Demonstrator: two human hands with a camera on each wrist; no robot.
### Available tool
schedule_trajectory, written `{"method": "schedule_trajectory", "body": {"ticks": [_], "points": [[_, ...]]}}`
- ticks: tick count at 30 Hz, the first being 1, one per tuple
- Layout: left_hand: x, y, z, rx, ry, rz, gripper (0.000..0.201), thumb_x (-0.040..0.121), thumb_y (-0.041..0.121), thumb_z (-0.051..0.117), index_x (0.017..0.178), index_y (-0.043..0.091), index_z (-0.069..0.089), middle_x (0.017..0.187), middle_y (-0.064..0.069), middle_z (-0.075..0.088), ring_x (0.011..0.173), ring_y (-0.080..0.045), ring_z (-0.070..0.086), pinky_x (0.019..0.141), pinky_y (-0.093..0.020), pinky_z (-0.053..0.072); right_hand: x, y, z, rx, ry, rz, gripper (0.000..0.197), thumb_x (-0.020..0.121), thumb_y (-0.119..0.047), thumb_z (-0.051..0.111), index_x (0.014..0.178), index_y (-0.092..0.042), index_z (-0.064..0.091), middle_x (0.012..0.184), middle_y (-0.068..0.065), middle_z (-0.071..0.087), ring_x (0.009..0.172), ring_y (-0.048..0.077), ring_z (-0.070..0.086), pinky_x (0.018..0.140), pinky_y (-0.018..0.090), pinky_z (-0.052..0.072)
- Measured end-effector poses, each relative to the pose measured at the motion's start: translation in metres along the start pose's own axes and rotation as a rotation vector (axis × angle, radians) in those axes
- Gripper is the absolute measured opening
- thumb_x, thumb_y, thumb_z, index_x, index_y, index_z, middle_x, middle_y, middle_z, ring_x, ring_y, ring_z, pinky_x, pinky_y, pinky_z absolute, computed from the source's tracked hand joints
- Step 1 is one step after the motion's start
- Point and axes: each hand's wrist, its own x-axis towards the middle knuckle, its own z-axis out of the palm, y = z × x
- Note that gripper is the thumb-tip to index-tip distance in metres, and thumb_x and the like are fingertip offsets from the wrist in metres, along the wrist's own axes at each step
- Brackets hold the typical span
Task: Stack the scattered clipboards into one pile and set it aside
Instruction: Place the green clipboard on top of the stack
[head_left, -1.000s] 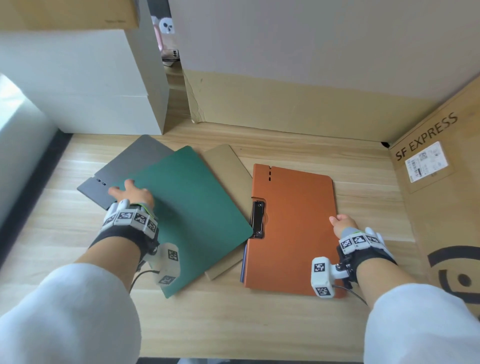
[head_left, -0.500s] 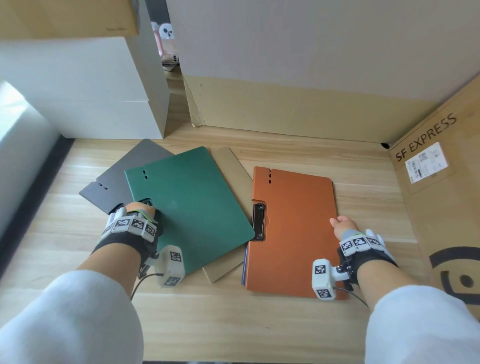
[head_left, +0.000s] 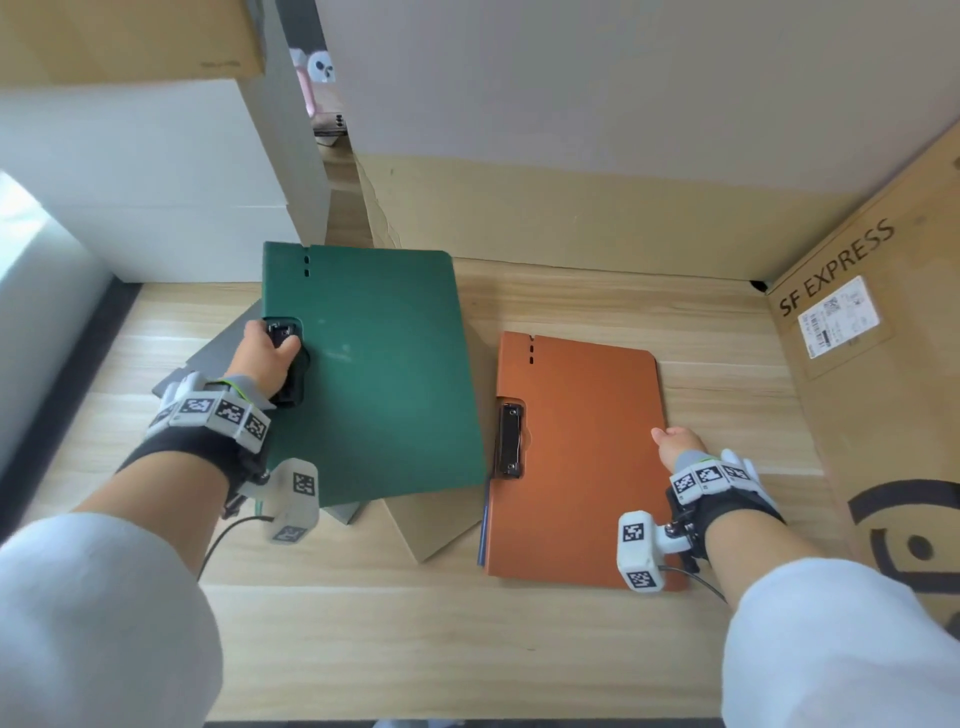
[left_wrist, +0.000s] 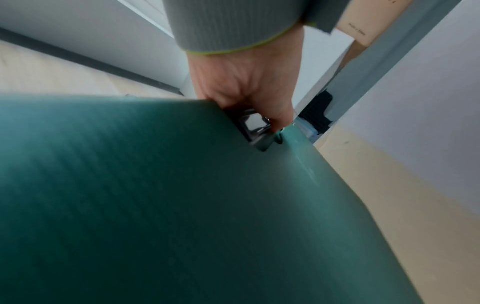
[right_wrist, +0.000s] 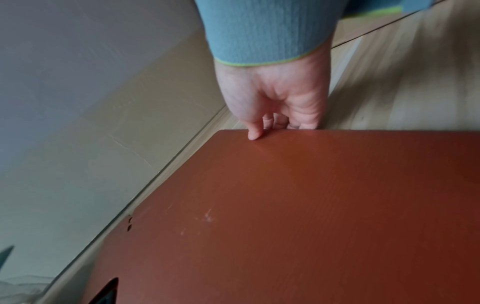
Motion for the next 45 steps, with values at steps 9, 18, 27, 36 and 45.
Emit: {"method": "schedule_trajectory", "body": {"ticks": [9,18,27,36,45], "points": [[-0.056,0.043,0.089,0.108,-0.267,0.118,0.038,0.097,0.021,0.045,0.125,-0.005,0.038,0.125,-0.029,0.055,0.113,-0.039,0.057,0.090,-0.040,0.045,-0.001,0.007,-0.004,0.068,-0.046,-0.053,0.049,0.098,-0.033,0.036,0.132,-0.001,0.049,0.129,0.020,0.057,0.106,0.031,0.056,0.090,0.034,0.040],[-0.105,0.063,0.182,0.139,-0.354,0.110,0.037,0.097,0.016,0.043,0.126,-0.006,0.038,0.133,-0.028,0.047,0.119,-0.041,0.052,0.096,-0.042,0.042,0.003,0.018,-0.009,0.199,-0.098,-0.039,0.048,0.093,-0.036,0.047,0.135,-0.015,0.050,0.097,0.008,0.058,0.093,0.024,0.049,0.085,0.032,0.038],[-0.122,0.067,0.219,0.221,-0.288,-0.064,0.042,0.096,0.016,0.036,0.134,-0.003,0.039,0.135,-0.020,0.035,0.118,-0.039,0.050,0.106,-0.043,0.037,0.007,0.018,-0.006,0.155,-0.105,-0.088,0.051,0.092,-0.031,0.050,0.139,-0.013,0.045,0.136,0.010,0.055,0.108,0.028,0.057,0.091,0.031,0.043],[-0.123,0.076,0.230,0.311,-0.272,-0.101,0.040,0.096,0.013,0.034,0.134,0.001,0.041,0.136,-0.017,0.037,0.125,-0.036,0.041,0.109,-0.042,0.030,0.012,0.023,-0.010,0.202,-0.118,-0.115,0.053,0.091,-0.030,0.050,0.141,-0.013,0.042,0.110,0.002,0.054,0.077,0.017,0.054,0.086,0.030,0.044],[-0.124,0.072,0.229,0.279,-0.266,-0.076,0.044,0.096,0.021,0.035,0.135,0.003,0.040,0.139,-0.017,0.036,0.125,-0.036,0.037,0.106,-0.043,0.031,0.008,0.017,-0.007,0.263,-0.071,-0.129,0.048,0.096,-0.024,0.044,0.141,-0.011,0.041,0.148,0.006,0.043,0.136,0.027,0.041,0.112,0.033,0.031]]}}
